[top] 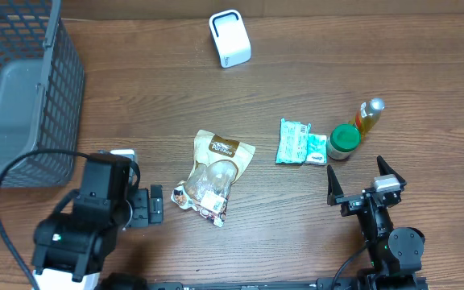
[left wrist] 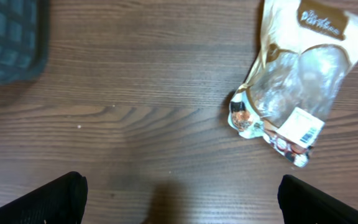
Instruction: Scan the item barcode
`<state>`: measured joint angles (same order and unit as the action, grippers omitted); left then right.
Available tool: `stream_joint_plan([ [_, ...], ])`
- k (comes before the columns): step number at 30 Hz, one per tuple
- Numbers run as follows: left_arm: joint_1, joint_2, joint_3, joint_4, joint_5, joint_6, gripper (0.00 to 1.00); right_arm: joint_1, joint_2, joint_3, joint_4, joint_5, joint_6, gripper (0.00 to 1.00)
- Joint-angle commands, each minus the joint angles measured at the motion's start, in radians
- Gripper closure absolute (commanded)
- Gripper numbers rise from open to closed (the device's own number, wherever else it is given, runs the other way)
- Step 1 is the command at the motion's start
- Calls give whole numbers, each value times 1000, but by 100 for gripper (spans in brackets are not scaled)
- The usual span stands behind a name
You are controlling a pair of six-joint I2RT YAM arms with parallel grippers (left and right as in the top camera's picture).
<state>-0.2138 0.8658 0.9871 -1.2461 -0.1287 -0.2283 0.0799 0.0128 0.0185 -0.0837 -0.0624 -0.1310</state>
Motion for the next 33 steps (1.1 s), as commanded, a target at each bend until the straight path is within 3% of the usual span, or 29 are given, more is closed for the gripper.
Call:
stream_joint_plan([
  [1,6,-41,-87,29,-9,11,1,-3,-10,-11,3,8,-2,0],
  [10,6,-134,-321,147,-8,13,0,-3,-10,-11,3,8,-2,0],
  [16,32,-174,-327,191,-8,23,0,-3,-10,-11,3,8,-1,0],
  [24,40,-258,-437,500,-1,23,0,-3,-10,-11,3,8,-2,0],
  [33,90,-398,-747,1013,137,23,0,-3,-10,-11,3,8,-2,0],
])
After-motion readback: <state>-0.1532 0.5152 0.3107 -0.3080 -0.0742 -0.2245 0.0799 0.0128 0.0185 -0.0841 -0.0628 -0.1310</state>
